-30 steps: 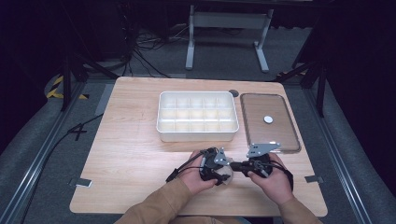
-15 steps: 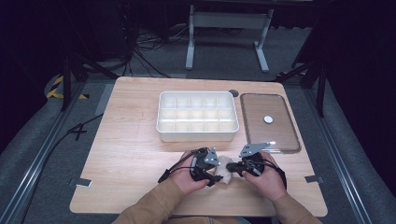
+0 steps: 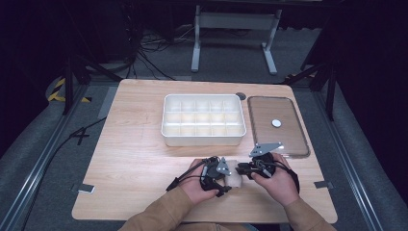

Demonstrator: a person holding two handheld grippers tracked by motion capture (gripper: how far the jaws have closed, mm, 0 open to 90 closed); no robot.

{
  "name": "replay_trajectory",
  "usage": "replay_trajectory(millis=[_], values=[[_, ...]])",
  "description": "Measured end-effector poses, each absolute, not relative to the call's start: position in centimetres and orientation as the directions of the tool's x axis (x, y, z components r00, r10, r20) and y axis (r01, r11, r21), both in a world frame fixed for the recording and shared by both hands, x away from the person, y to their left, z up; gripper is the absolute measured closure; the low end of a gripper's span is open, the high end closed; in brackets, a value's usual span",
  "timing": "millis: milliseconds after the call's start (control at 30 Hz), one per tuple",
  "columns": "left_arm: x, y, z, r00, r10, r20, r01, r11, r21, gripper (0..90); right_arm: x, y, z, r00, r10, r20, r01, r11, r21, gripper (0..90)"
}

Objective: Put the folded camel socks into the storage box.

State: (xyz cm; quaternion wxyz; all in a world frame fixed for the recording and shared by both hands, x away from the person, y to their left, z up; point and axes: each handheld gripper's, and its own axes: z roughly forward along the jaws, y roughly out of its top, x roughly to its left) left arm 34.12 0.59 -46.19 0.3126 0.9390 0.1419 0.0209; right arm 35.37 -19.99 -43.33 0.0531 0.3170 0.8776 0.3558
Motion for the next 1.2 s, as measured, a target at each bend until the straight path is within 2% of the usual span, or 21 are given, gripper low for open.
replay_trajectory(millis=[200,300,333,500,600,800,900,1067,1200], values=[[34.1,0.6,-46.1,0.959,0.278,-0.051,0.253,-0.766,0.591,42.9,35.3,-18.9,-42.0,-0.757,0.633,0.160,0.587,0.551,0.593,72.4],[34.1,0.6,-46.1,0.962,0.269,-0.050,0.245,-0.767,0.593,42.7,36.1,-18.0,-42.4,-0.719,0.672,0.178,0.652,0.563,0.508,71.8],[34.1,0.6,-46.1,0.961,0.271,-0.050,0.246,-0.765,0.595,42.7,36.1,-18.0,-42.4,-0.719,0.672,0.178,0.652,0.563,0.508,71.8],[34.1,0.5,-46.3,0.961,0.271,-0.053,0.248,-0.764,0.596,42.5,36.8,-17.6,-43.3,-0.672,0.709,0.214,0.712,0.539,0.450,66.8],[34.2,0.4,-46.3,0.962,0.269,-0.053,0.246,-0.766,0.594,42.5,36.9,-17.6,-43.4,-0.651,0.721,0.237,0.735,0.521,0.434,60.2],[34.3,0.4,-46.4,0.962,0.267,-0.055,0.247,-0.768,0.591,42.3,37.1,-17.2,-43.5,-0.647,0.731,0.218,0.740,0.533,0.410,52.8],[34.3,0.5,-46.4,0.960,0.274,-0.058,0.256,-0.772,0.582,42.3,37.2,-16.9,-43.7,-0.652,0.733,0.196,0.735,0.546,0.401,46.3],[34.4,2.0,-45.8,0.954,0.297,-0.052,0.271,-0.769,0.579,41.7,37.4,-16.7,-44.0,-0.662,0.723,0.195,0.729,0.562,0.391,47.0],[34.6,4.4,-45.0,0.935,0.354,-0.034,0.308,-0.755,0.578,40.6,38.0,-16.8,-44.2,-0.660,0.718,0.220,0.738,0.568,0.365,46.6]])
